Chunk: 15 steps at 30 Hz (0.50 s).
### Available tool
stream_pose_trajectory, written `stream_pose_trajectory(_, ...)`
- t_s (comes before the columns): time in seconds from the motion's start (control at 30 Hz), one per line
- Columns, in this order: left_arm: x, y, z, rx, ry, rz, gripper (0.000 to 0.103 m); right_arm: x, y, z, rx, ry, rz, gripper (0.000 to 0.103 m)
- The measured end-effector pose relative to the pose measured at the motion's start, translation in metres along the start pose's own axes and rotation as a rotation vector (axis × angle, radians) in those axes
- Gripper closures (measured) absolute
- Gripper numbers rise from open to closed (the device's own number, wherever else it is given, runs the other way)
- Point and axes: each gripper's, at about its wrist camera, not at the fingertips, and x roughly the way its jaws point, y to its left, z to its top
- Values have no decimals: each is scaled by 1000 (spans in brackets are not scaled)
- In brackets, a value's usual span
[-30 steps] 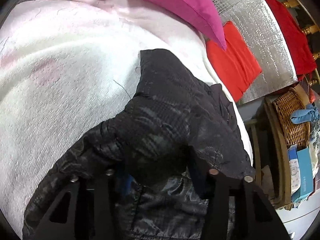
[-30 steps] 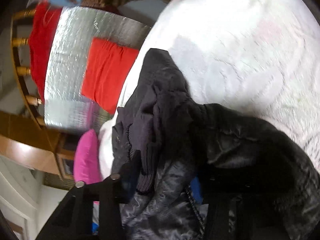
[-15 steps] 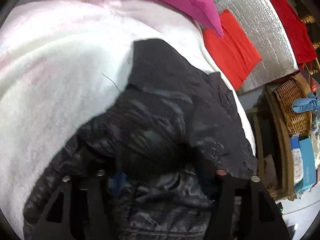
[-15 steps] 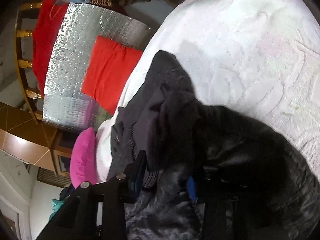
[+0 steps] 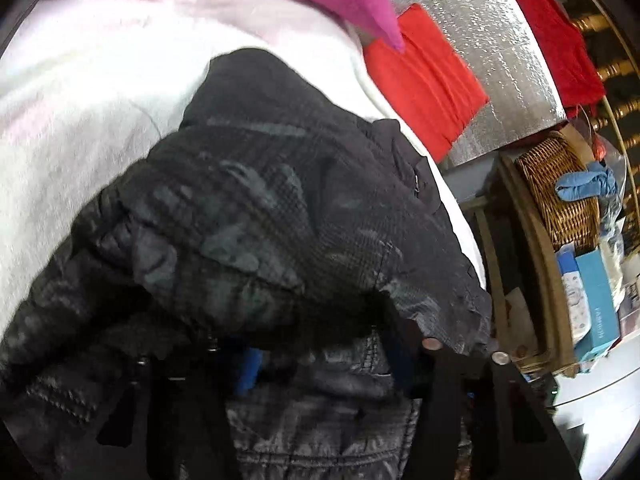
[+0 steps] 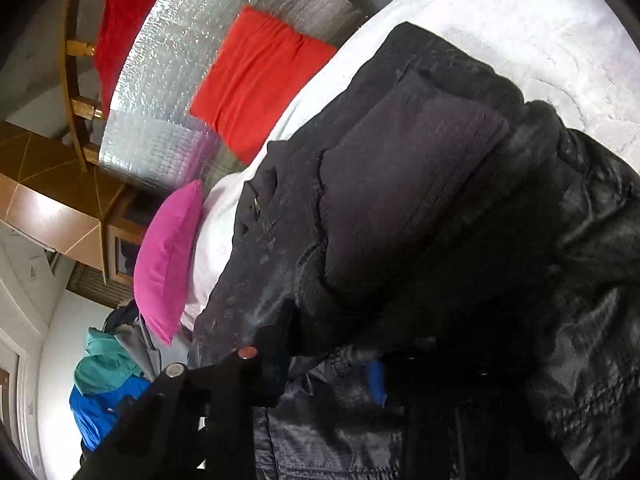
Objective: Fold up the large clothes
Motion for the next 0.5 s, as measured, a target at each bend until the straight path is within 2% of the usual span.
stream_pose_trajectory(0.07, -5, -3, 0, 16, -24, -19, 61, -8, 9, 0, -42, -46, 2, 75)
stream_pose_trajectory(0.13, -12, -10, 3, 59, -56, -40, 63, -18, 21, -1, -100, -97, 9, 76)
stream_pose_trajectory(0.2, -15, -15, 4, 89, -63, -29, 63, -23, 26, -2, -127, -116, 11, 76)
stream_pose_trajectory(0.3, 0, -8, 5, 64, 0, 23, 62, -9, 16, -1, -88, -44, -56, 76)
stream_pose_trajectory(0.33, 7, -3, 5, 43, 32, 42, 57, -3, 10, -1, -64, -8, -72, 75)
stream_pose_trajectory(0.4, 8, 2, 6, -12, 59, 30, 53, 0, 4, 1, -25, 30, -65, 73)
stream_pose_trajectory(0.5, -1, -5, 4, 6, 85, 47, 45, -8, 6, 7, 3, 54, -26, 70)
